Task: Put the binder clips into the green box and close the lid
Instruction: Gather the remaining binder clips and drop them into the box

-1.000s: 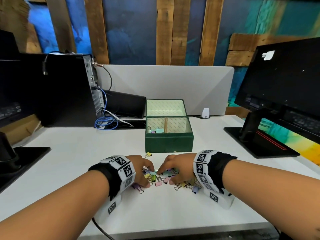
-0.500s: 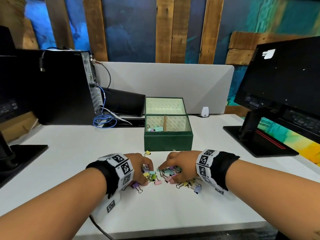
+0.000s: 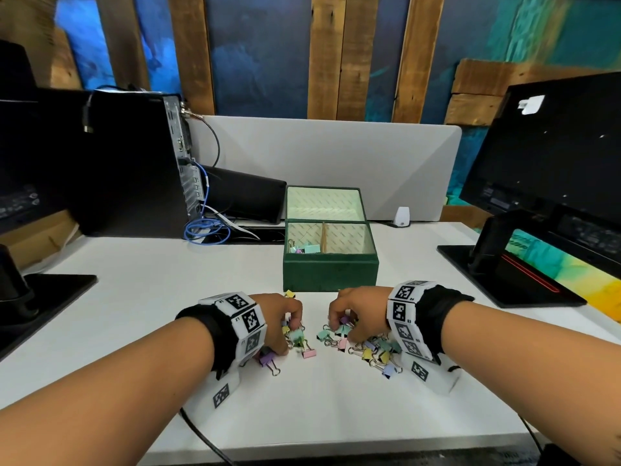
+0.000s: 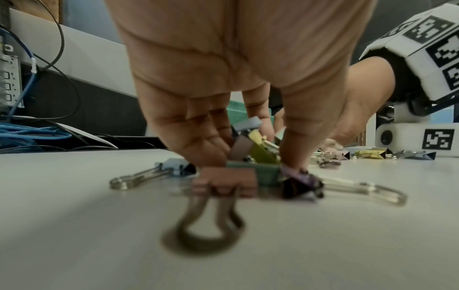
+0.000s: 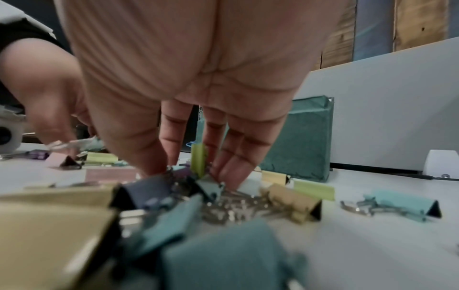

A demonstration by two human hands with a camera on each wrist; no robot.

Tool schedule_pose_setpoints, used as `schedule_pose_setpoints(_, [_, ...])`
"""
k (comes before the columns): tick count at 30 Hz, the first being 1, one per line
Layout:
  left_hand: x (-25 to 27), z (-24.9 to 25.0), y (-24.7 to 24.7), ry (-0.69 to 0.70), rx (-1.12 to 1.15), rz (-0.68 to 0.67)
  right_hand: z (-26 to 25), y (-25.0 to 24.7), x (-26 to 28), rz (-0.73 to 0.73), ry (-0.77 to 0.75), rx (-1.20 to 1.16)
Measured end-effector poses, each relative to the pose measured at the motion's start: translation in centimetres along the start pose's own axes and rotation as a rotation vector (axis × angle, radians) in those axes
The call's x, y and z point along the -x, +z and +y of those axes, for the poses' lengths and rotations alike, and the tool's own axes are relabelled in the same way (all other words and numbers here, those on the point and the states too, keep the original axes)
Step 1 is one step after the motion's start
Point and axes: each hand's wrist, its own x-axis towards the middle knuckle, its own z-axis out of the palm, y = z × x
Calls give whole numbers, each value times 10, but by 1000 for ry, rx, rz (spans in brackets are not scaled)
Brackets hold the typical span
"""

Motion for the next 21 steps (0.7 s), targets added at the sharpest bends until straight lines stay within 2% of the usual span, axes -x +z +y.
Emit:
schedule_pose_setpoints(10, [-1,2,-2,11,68,-2,-1,-2,-9,-39,46,28])
schedule_pose_setpoints(15, [-5,1,-7,27,83,37,-1,-2,-10,-16,46,18])
schedule_pose_setpoints(21, [-10,-6,-9,10,228,108,6,-6,-12,-46,55,-15])
